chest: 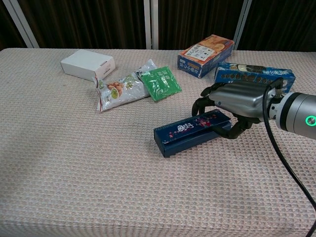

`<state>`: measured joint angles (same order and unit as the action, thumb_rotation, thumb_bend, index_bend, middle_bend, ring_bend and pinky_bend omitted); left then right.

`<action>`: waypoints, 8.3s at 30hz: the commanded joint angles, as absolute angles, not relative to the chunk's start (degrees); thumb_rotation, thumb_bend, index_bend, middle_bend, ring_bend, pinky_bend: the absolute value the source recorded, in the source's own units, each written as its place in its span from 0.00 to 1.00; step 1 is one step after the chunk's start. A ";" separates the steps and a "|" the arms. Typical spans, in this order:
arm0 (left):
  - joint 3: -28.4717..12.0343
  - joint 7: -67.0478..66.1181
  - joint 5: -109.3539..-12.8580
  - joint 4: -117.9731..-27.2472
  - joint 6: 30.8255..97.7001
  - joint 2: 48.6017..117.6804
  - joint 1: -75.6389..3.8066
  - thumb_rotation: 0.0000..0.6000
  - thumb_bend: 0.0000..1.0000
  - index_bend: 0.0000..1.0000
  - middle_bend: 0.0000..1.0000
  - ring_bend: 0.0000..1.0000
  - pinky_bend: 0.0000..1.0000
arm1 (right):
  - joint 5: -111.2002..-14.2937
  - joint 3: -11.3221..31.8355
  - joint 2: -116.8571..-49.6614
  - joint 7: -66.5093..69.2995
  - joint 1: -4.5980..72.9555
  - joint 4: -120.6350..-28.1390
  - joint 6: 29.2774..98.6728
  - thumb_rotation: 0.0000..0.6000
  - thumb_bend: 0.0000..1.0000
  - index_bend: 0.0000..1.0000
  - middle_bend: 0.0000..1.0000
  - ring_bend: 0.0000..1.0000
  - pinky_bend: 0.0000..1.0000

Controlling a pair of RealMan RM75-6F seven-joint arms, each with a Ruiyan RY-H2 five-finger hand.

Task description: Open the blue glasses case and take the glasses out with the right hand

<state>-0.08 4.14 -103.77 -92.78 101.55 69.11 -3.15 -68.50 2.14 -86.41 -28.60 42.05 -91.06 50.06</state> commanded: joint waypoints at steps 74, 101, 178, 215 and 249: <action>0.72 2.38 -104.79 -94.35 102.35 68.25 -1.34 1.00 0.06 0.22 0.20 0.12 0.13 | -88.89 -1.64 -81.95 -24.99 38.98 -100.65 55.01 1.00 0.80 0.36 0.06 0.00 0.00; 0.86 2.95 -104.68 -93.61 102.91 68.60 -0.30 1.00 0.06 0.22 0.20 0.12 0.13 | -64.83 6.64 -89.82 -45.74 50.39 -86.60 44.19 1.00 0.87 0.38 0.10 0.00 0.00; 0.68 2.86 -104.05 -93.53 101.91 68.66 -0.47 1.00 0.06 0.21 0.20 0.12 0.13 | -63.74 2.81 -86.45 -28.02 47.41 -85.65 46.75 1.00 0.44 0.46 0.19 0.00 0.00; 0.56 5.74 -103.29 -90.41 101.21 70.24 -1.21 1.00 0.06 0.20 0.20 0.12 0.13 | -79.73 9.64 -115.15 -20.96 44.98 -46.66 74.64 1.00 0.45 0.54 0.21 0.00 0.00; 0.94 3.87 -103.82 -92.35 101.19 69.15 -1.14 1.00 0.06 0.20 0.20 0.12 0.13 | -71.01 7.37 -91.70 -27.45 38.84 -85.65 57.60 1.00 0.34 0.38 0.15 0.00 0.00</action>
